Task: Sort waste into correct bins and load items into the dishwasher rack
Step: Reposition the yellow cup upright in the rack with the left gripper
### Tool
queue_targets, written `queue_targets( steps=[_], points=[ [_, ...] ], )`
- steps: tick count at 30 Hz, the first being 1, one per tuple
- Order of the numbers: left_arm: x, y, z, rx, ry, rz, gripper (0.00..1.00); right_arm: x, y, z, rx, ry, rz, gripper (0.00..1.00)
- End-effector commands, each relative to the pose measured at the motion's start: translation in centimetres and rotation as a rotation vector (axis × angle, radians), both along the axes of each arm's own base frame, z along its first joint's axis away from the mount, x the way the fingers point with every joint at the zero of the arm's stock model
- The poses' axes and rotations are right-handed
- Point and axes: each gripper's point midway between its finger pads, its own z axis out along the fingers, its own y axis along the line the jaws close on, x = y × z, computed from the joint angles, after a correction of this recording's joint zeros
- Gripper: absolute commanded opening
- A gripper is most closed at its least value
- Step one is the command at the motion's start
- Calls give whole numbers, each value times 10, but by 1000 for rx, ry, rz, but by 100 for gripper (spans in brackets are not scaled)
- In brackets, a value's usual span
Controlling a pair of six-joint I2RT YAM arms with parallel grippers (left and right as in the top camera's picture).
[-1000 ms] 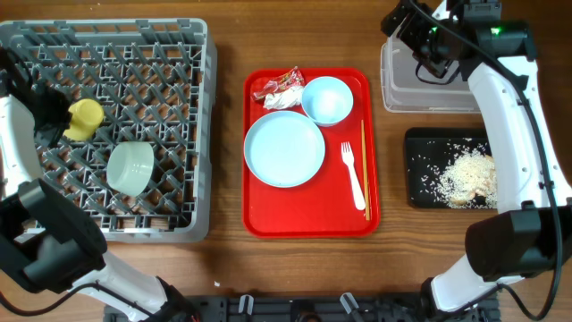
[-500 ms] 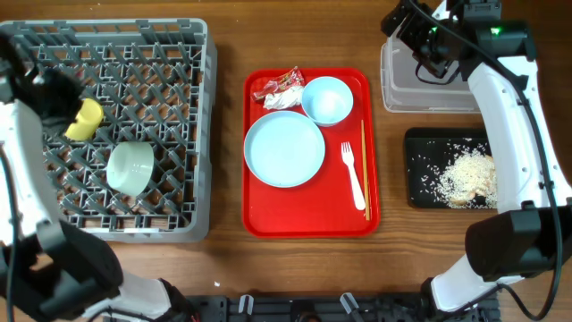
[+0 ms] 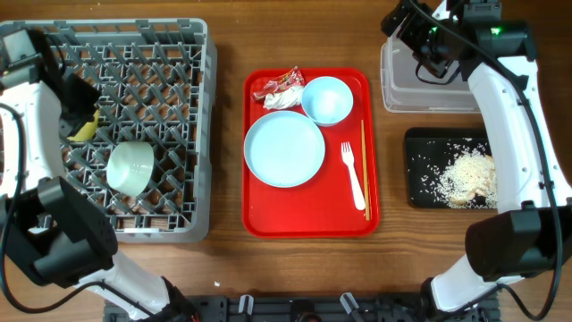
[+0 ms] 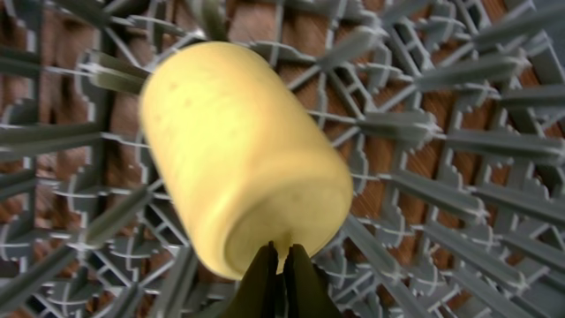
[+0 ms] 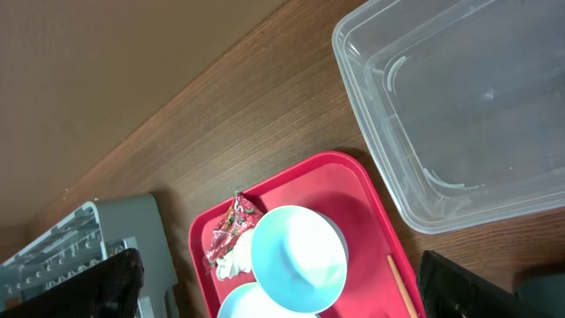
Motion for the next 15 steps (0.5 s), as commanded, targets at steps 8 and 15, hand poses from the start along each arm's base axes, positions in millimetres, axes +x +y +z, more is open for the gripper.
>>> queue_targets(
  steps=[8,15],
  points=[
    [-11,51,5,1,-71,180,4,2,-1,-7,-15,12,-2,100],
    [1,18,79,-90,-295,73,4,2,-1,-7,-15,12,-2,100]
  ],
)
